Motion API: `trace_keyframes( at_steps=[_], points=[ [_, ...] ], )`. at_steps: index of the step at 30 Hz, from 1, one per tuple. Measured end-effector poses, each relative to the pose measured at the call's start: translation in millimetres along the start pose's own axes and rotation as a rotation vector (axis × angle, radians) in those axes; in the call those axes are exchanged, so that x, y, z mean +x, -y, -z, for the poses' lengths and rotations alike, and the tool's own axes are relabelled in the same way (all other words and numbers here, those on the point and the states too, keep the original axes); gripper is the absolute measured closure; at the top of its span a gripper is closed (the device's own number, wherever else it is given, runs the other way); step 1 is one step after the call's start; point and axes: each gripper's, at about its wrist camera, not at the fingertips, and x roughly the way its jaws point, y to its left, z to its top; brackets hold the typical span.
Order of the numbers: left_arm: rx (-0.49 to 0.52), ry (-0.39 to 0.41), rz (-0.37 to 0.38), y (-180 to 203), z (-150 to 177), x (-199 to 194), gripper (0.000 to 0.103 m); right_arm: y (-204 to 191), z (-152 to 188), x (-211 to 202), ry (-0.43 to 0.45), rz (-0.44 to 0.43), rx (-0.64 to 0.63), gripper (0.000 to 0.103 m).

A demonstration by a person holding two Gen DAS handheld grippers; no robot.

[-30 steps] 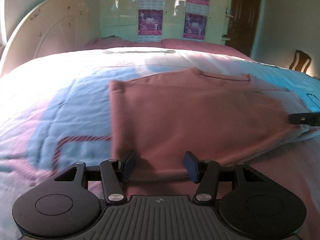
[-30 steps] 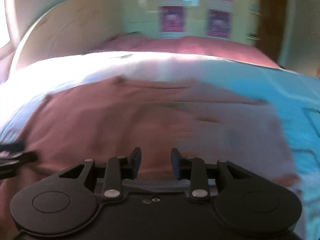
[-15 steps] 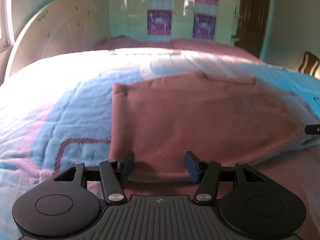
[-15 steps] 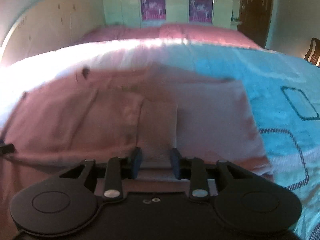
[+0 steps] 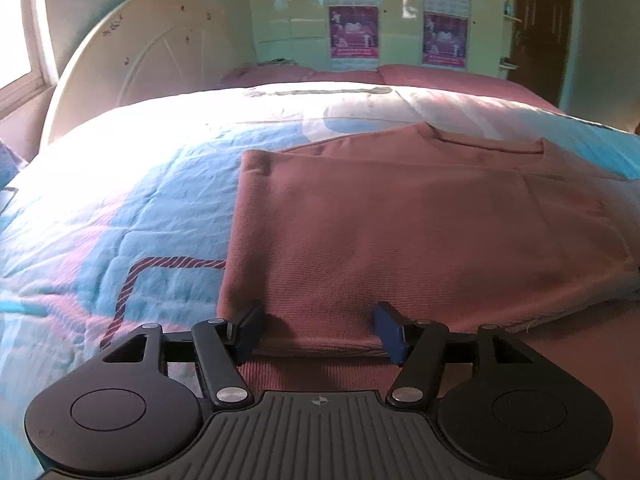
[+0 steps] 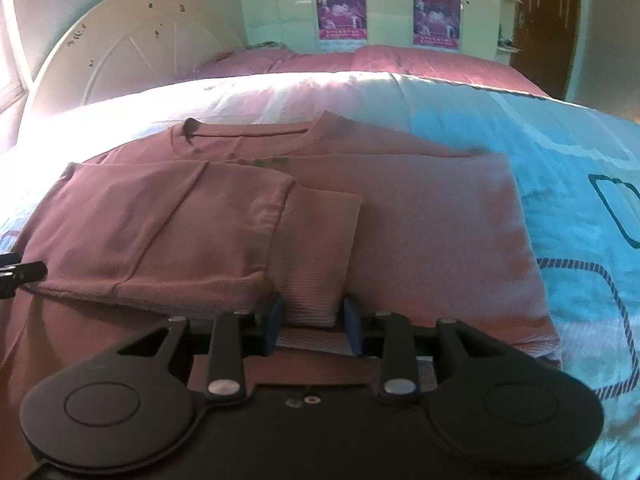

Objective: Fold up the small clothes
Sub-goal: 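Hold the sleeve cuff flat on the sweater body with the right gripper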

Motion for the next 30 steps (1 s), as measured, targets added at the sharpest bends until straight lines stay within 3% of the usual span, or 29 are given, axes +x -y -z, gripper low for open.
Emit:
trace_keyframes(
  at_steps=[10, 21, 26, 27, 28, 30],
  points=[
    [-0.018, -0.005, -0.054, 8, 2, 1, 0.040, 2, 1, -2, 0.002, -0.038, -0.018, 0.070],
    [-0.015, 0.006, -0.033, 2, 6, 2, 0.037, -2, 3, -4, 0.006, -0.016, -0.017, 0.070],
    [0.045, -0.028, 0.004, -3, -3, -1, 0.027, -5, -6, -7, -0.045, 0.004, -0.046, 0.065],
    [0.075, -0.027, -0.005, -1, -4, -8, 0.023, -4, -10, -14, -0.043, 0.013, -0.032, 0.064],
    [0.113, -0.002, -0.016, 1, -1, -21, 0.008, -1, -10, -27, -0.009, 0.012, -0.018, 0.061],
    [0.155, 0.046, -0.004, -2, 11, -46, 0.003, 8, -5, -50, 0.034, -0.007, 0.011, 0.058]
  ],
)
